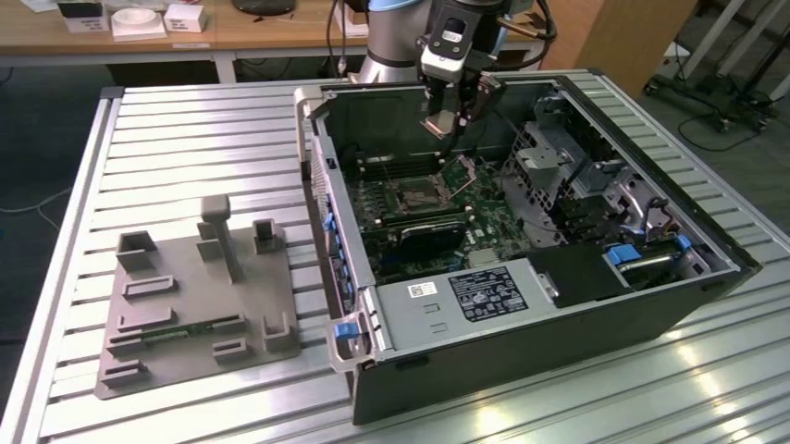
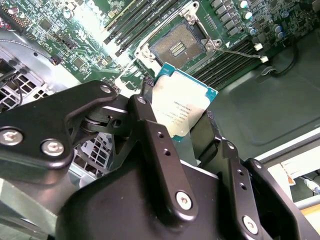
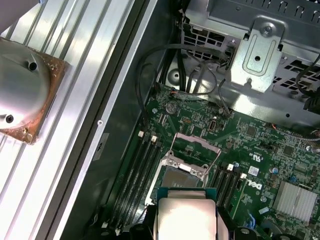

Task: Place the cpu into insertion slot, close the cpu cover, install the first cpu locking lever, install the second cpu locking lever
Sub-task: 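Place the cpu into insertion slot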

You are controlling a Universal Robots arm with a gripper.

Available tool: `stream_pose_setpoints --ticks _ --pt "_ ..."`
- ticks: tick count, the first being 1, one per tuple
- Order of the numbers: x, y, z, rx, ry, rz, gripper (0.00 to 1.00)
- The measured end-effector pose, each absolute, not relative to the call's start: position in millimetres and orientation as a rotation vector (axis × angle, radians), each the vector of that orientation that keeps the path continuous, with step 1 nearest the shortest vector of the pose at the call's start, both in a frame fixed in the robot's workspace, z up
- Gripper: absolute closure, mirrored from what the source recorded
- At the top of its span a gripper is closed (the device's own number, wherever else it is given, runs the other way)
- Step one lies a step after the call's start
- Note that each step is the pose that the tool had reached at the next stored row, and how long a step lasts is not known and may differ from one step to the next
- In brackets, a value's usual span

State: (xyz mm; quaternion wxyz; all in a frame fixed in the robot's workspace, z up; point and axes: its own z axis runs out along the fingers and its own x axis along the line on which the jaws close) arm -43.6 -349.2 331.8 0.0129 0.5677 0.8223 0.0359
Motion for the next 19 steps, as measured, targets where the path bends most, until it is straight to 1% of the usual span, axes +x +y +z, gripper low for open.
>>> stream_pose_setpoints --ticks 19 --pt "-45.6 -347.8 320.0 1.909 2.457 0.108 0.46"
